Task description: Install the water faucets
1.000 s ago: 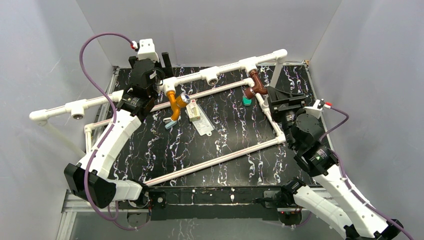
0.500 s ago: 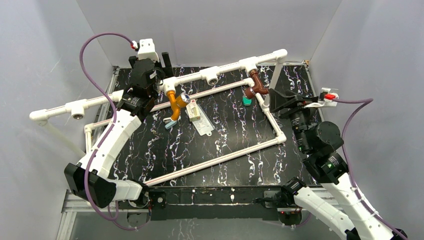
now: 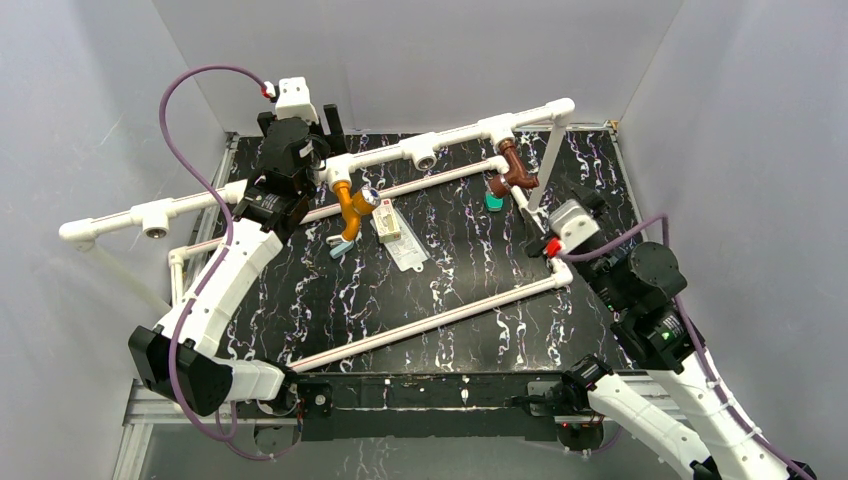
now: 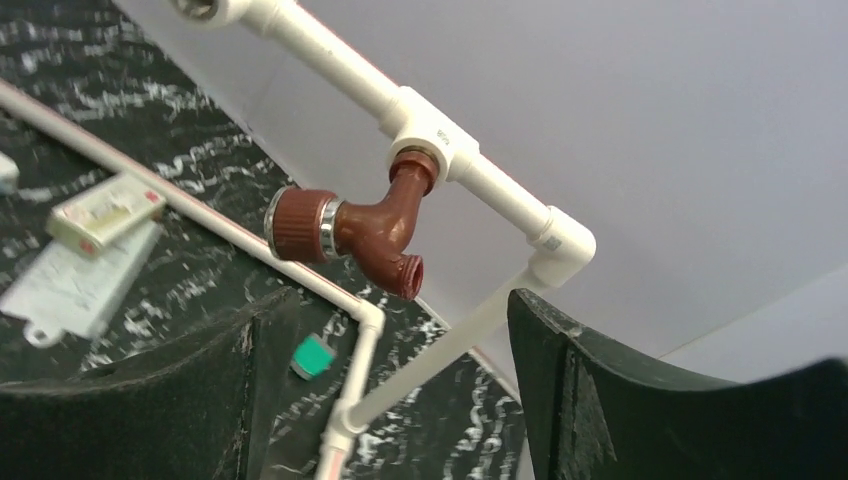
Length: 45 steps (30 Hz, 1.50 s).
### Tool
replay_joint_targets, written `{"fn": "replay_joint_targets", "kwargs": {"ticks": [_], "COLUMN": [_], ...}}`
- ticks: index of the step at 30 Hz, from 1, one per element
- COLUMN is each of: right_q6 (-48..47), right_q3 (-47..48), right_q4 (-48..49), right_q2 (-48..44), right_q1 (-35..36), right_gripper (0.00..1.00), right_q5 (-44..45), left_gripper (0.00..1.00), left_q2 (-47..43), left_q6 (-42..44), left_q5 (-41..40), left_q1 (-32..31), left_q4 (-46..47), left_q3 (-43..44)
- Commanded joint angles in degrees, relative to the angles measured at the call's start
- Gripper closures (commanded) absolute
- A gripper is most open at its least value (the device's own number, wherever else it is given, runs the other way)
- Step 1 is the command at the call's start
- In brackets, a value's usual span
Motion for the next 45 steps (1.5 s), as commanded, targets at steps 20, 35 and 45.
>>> {"fn": "replay_joint_targets", "kwargs": {"ticks": [20, 35, 45], "right_q6": [-64.21, -72.81, -70.93], "right_q3": [-6.09, -1.26, -2.99], "right_q4": [13.87, 12.44, 14.6], "right_q2": [6.75, 16.11, 15.77], "right_q1": [0.38, 3.83, 4.45], "right_gripper": [0.18, 0.27, 0.49], "right_q5": [1.03, 3.9, 5.66], "left_gripper": [0.21, 0.21, 0.21], "left_q2": [7.54, 7.37, 7.36], "left_q6": [0.06, -0.02, -0.11], "left_q5": [4.29, 4.71, 5.23], "left_q1": [-1.26, -1.26, -1.26], "left_q4": [-17.35, -17.43, -17.44], "left_q3": [-6.37, -6.27, -6.22]}}
